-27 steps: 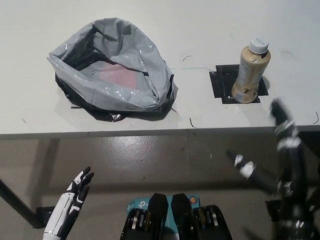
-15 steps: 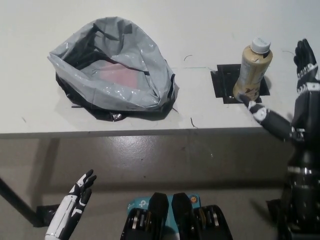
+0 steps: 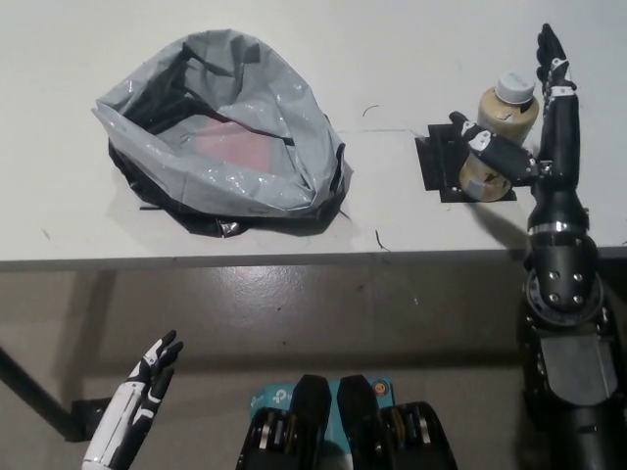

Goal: Use the right hand to pick up a bottle of protein shake and place it into a plastic bag on the left side

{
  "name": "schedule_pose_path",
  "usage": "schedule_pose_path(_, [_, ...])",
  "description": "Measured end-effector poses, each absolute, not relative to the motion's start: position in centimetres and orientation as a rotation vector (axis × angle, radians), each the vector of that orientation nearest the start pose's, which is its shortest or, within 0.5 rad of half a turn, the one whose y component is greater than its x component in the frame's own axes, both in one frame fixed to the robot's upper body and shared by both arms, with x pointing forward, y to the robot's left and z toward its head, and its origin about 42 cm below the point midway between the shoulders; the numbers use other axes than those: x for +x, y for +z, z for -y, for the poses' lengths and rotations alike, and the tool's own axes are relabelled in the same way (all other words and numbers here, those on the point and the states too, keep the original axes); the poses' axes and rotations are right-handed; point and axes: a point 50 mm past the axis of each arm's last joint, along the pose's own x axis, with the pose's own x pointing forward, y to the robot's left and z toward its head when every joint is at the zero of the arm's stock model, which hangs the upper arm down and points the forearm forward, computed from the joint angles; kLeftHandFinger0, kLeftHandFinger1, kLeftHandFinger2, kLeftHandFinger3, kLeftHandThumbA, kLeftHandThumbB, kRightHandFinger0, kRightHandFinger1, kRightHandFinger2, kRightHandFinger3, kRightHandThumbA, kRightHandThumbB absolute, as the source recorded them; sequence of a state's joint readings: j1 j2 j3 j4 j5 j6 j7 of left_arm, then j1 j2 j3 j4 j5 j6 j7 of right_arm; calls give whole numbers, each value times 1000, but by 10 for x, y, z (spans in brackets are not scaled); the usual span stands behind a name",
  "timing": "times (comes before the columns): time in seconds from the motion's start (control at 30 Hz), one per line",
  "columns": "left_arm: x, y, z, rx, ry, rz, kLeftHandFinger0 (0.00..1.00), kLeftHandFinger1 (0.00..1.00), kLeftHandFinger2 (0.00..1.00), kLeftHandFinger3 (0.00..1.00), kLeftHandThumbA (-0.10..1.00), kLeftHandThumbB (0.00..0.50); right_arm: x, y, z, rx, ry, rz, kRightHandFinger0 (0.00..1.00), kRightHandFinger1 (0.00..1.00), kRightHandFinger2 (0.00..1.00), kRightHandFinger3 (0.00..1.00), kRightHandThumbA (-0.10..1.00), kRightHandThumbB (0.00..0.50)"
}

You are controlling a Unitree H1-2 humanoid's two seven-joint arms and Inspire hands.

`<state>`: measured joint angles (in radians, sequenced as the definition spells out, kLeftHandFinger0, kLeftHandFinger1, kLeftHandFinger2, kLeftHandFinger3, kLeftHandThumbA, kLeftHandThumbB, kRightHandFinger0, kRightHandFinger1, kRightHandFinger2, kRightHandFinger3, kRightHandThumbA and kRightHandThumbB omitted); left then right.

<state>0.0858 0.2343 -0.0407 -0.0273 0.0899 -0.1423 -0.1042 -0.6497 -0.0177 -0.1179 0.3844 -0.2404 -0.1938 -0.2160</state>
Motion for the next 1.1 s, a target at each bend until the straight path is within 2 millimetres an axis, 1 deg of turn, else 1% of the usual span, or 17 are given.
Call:
schedule_pose_path(0.03, [253, 94, -273, 322, -160, 63, 1000, 1000, 1000, 1000, 1000, 271, 471, 241, 194, -187, -177, 448, 1000, 1000, 1000, 1000, 934, 325])
schedule_pose_path(0.07, [253, 94, -273, 322, -160, 63, 1000, 1000, 1000, 1000, 1000, 271, 476, 240, 197, -198, -189, 434, 1000, 1000, 1000, 1000, 944, 326])
schedule_pose_path(0.17, [253, 94, -273, 321, -159, 62, 1000, 1000, 1000, 1000, 1000, 274, 482, 240, 201, -209, -207, 423, 1000, 1000, 1000, 1000, 990, 361])
schedule_pose_path(0.3, [250, 93, -272, 313, -157, 59, 1000, 1000, 1000, 1000, 1000, 266, 488, 246, 209, -223, -239, 427, 1000, 1000, 1000, 1000, 1000, 349])
schedule_pose_path(0.33, [249, 93, -272, 313, -157, 57, 1000, 1000, 1000, 1000, 1000, 271, 489, 247, 211, -223, -247, 431, 1000, 1000, 1000, 1000, 992, 339])
schedule_pose_path(0.37, [248, 92, -272, 313, -156, 56, 1000, 1000, 1000, 1000, 1000, 275, 489, 249, 212, -224, -252, 434, 1000, 1000, 1000, 1000, 988, 345])
schedule_pose_path(0.43, [247, 92, -272, 313, -155, 54, 1000, 1000, 1000, 1000, 1000, 267, 489, 250, 214, -224, -264, 439, 1000, 1000, 1000, 1000, 964, 330])
schedule_pose_path(0.6, [249, 93, -272, 315, -155, 58, 1000, 1000, 1000, 1000, 1000, 265, 489, 252, 221, -224, -289, 445, 1000, 1000, 1000, 1000, 951, 329])
schedule_pose_path(0.7, [252, 96, -272, 317, -155, 68, 1000, 1000, 1000, 1000, 1000, 256, 489, 253, 225, -230, -296, 448, 1000, 1000, 1000, 1000, 987, 369])
schedule_pose_path(0.77, [251, 96, -272, 316, -156, 71, 1000, 1000, 1000, 1000, 1000, 252, 489, 255, 226, -229, -301, 452, 1000, 1000, 1000, 1000, 978, 379])
schedule_pose_path(0.8, [250, 97, -271, 317, -156, 72, 1000, 1000, 1000, 1000, 1000, 262, 489, 255, 225, -226, -303, 454, 1000, 1000, 1000, 1000, 981, 384])
schedule_pose_path(0.83, [248, 96, -271, 318, -156, 70, 1000, 1000, 1000, 1000, 1000, 255, 488, 256, 225, -221, -305, 457, 1000, 1000, 1000, 1000, 1000, 401])
schedule_pose_path(0.87, [247, 96, -271, 321, -156, 67, 1000, 1000, 1000, 1000, 1000, 227, 488, 257, 225, -219, -306, 458, 1000, 1000, 1000, 1000, 1000, 409])
schedule_pose_path(0.9, [246, 95, -271, 324, -156, 65, 1000, 1000, 1000, 1000, 1000, 208, 487, 257, 225, -220, -307, 457, 1000, 1000, 1000, 1000, 1000, 410])
schedule_pose_path(1.0, [246, 95, -271, 334, -157, 62, 1000, 1000, 1000, 1000, 923, 180, 486, 255, 225, -216, -306, 450, 1000, 1000, 1000, 1000, 966, 404])
schedule_pose_path(1.07, [246, 94, -271, 340, -157, 60, 1000, 1000, 1000, 1000, 901, 170, 486, 254, 224, -204, -301, 446, 1000, 1000, 1000, 1000, 961, 409])
schedule_pose_path(1.1, [246, 94, -271, 343, -156, 58, 1000, 1000, 1000, 1000, 897, 183, 487, 253, 224, -193, -296, 442, 1000, 1000, 1000, 1000, 955, 406])
